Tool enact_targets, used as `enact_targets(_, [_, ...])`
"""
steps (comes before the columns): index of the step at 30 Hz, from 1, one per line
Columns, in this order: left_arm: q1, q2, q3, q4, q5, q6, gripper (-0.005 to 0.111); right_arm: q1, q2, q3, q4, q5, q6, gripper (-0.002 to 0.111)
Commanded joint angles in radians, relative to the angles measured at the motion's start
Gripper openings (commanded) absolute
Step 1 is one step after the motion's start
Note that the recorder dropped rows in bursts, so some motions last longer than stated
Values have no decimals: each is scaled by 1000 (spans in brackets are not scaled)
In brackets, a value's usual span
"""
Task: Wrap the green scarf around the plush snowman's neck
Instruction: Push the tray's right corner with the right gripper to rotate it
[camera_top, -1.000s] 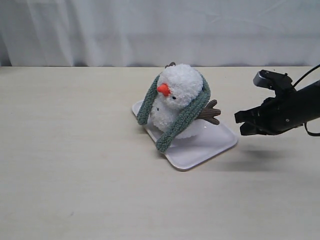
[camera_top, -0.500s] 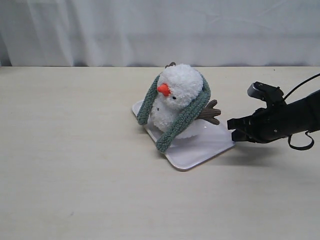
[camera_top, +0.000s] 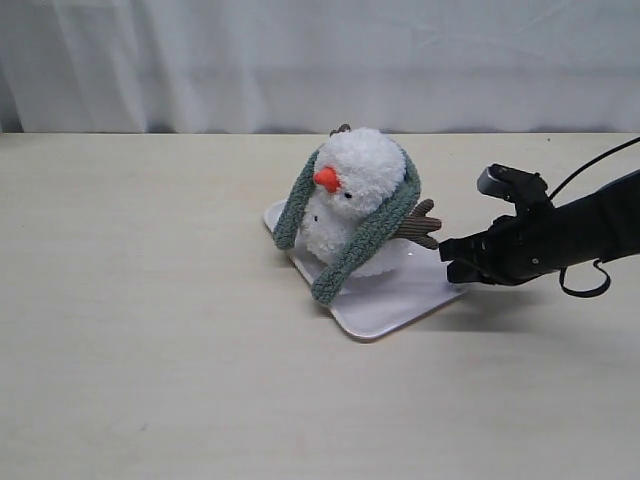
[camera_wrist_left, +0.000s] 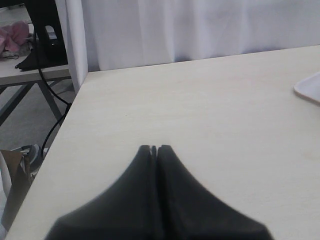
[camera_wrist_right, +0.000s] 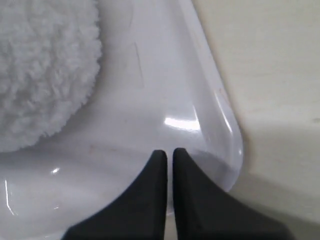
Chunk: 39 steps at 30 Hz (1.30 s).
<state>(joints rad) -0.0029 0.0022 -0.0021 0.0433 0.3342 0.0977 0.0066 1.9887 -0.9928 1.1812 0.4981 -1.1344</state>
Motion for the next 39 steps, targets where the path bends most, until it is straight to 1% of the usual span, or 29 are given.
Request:
enact_targets(1, [2,-2,2,-2,-9,-2,0,32,2,-7,-18,-58,-5,4])
enact_targets(5, [2,-2,2,-2,-9,-2,0,30,15,-7,-56,-72,5,4])
enact_targets(7, [2,-2,2,-2,-11,-2,0,30,32,-7,-131,-103,72,4])
enact_targets(13, [2,-2,2,-2,-11,-2,0,30,42,-7,-207,-163,134,4])
enact_targets(16, [2,-2,2,-2,-11,-2,0,30,42,-7,-231,-223,148,4])
enact_targets(21, [2,-2,2,-2,-11,-2,0,30,42,-13,-229,-421,163,4])
enact_targets(22, [2,-2,2,-2,-11,-2,0,30,46,-24,-229,-430,163,4])
enact_targets(24, [2,-2,2,-2,-11,-2,0,30,69,-78,-229,-420,159,4])
enact_targets(27, [2,-2,2,-2,-11,-2,0,30,150,-198,-229,-352,163,4])
enact_targets(29, [2,-2,2,-2,-11,-2,0,30,187,-238,-229,-325,176,4])
enact_targets(35, [2,-2,2,-2,-11,-2,0,28,178,-275,-243,-283,178,4])
enact_targets(39, [2,-2,2,-2,-11,-2,0,26,127,-275,-333,-206,220,4])
